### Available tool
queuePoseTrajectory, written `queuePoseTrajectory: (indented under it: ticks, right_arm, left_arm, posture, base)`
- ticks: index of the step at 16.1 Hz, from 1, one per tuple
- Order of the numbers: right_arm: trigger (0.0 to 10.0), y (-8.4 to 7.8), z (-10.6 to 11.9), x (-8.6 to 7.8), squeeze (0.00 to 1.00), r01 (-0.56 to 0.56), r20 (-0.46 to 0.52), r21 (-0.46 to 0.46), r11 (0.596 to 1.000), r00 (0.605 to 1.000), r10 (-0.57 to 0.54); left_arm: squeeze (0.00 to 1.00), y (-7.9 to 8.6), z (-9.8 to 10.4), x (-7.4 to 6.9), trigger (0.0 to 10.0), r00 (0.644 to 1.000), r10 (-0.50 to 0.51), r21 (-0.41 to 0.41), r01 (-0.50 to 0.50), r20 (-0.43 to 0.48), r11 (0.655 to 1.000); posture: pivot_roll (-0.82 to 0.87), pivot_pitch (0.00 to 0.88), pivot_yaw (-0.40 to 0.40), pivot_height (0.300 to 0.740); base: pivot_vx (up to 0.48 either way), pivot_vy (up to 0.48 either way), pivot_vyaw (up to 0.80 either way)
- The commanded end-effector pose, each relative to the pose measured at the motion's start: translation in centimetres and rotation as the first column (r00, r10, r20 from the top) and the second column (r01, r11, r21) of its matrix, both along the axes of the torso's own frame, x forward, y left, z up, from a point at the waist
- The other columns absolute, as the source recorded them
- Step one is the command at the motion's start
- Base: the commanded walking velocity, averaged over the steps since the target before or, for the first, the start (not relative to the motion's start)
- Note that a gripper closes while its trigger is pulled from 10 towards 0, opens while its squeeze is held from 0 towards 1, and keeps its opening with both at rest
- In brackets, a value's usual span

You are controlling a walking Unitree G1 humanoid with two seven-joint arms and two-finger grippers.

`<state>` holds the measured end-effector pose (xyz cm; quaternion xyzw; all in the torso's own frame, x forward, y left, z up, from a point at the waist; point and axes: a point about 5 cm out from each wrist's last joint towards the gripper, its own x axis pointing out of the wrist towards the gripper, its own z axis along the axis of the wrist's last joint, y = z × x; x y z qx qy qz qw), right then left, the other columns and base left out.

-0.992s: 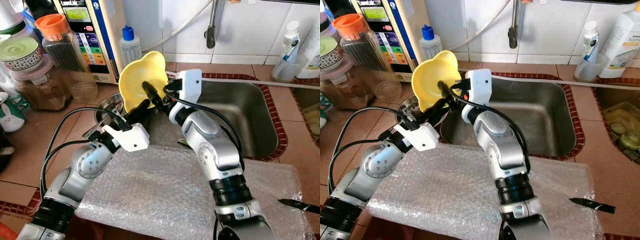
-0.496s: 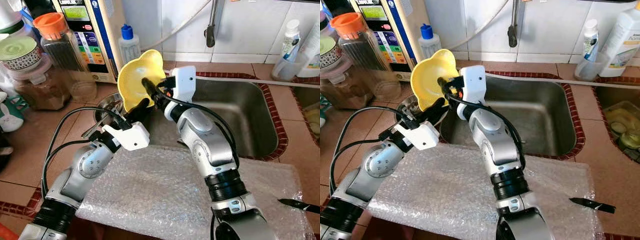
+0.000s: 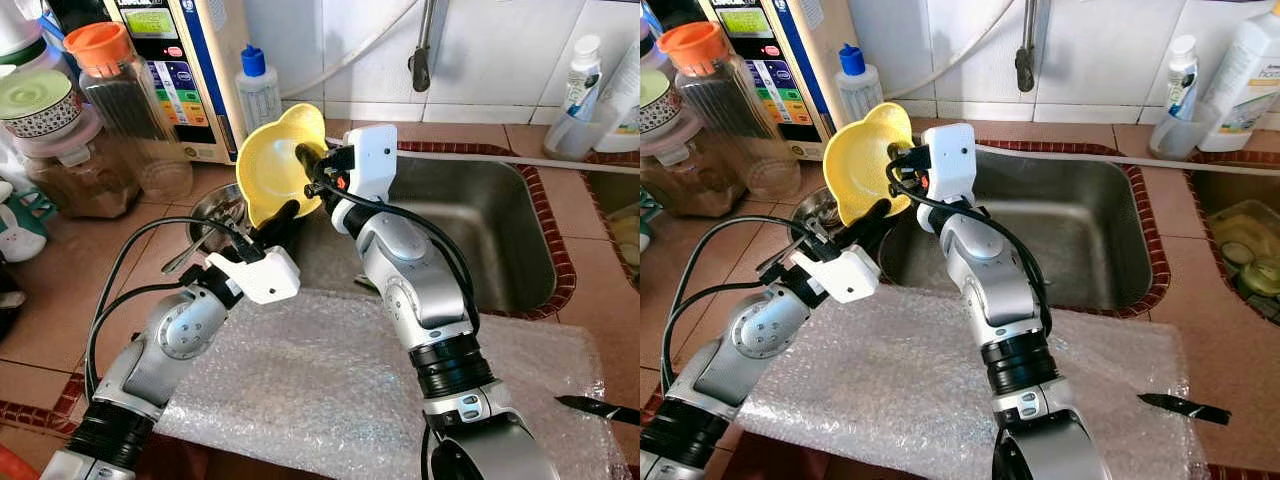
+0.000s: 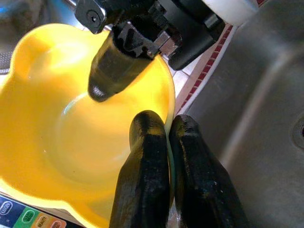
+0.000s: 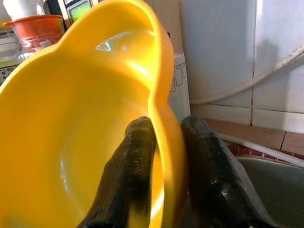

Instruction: Kitchen organization

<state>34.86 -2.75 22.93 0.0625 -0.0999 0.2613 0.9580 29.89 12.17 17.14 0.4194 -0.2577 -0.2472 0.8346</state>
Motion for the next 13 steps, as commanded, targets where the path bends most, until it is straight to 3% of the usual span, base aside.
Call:
queuePoseTrajectory:
  ticks: [1,7,8,9,10,13]
  right_arm:
    - [0.0,0.08,0.37,0.23,0.00,0.016,0.000,0.006,1.000,1.000,-0.016]
    - [0.0,0.07,0.04,0.27,0.00,0.018,-0.014,0.004,1.000,1.000,-0.017]
    - [0.0,0.03,-0.04,0.29,0.00,0.020,-0.017,0.004,1.000,1.000,-0.020]
    - [0.0,0.01,-0.06,0.29,0.00,0.022,-0.017,0.004,1.000,1.000,-0.022]
    - [0.0,-0.04,-0.04,0.34,0.00,0.029,-0.015,0.004,1.000,0.999,-0.029]
    - [0.0,-0.18,0.08,0.45,0.00,0.046,-0.007,0.006,0.999,0.999,-0.046]
  left_arm:
    - [0.00,-0.38,0.10,-0.41,10.0,0.999,-0.033,0.015,0.033,0.009,0.999]
    - [0.00,-0.12,0.43,-0.20,10.0,1.000,-0.027,-0.010,0.027,0.013,1.000]
    - [0.19,0.07,0.60,-0.14,10.0,1.000,-0.026,-0.035,0.027,0.009,0.999]
    - [0.23,0.11,0.66,-0.16,10.0,1.000,-0.028,-0.043,0.029,0.009,0.999]
    - [1.00,0.23,0.93,-0.19,10.0,1.000,-0.025,-0.075,0.026,0.015,0.997]
    - [1.00,0.25,1.03,-0.32,10.0,0.999,-0.036,-0.087,0.037,0.015,0.995]
  posture:
    - [-0.15,0.116,0.082,0.740]
    - [-0.16,0.114,0.080,0.740]
    - [-0.16,0.111,0.078,0.740]
    - [-0.16,0.111,0.078,0.740]
    - [-0.15,0.110,0.076,0.740]
    - [-0.15,0.108,0.074,0.740]
  base:
    - [0.000,0.000,0.00]
    - [0.000,0.000,0.00]
    - [0.000,0.000,0.00]
    - [0.000,0.000,0.00]
    - [0.000,0.000,0.00]
    - [0.000,0.000,0.00]
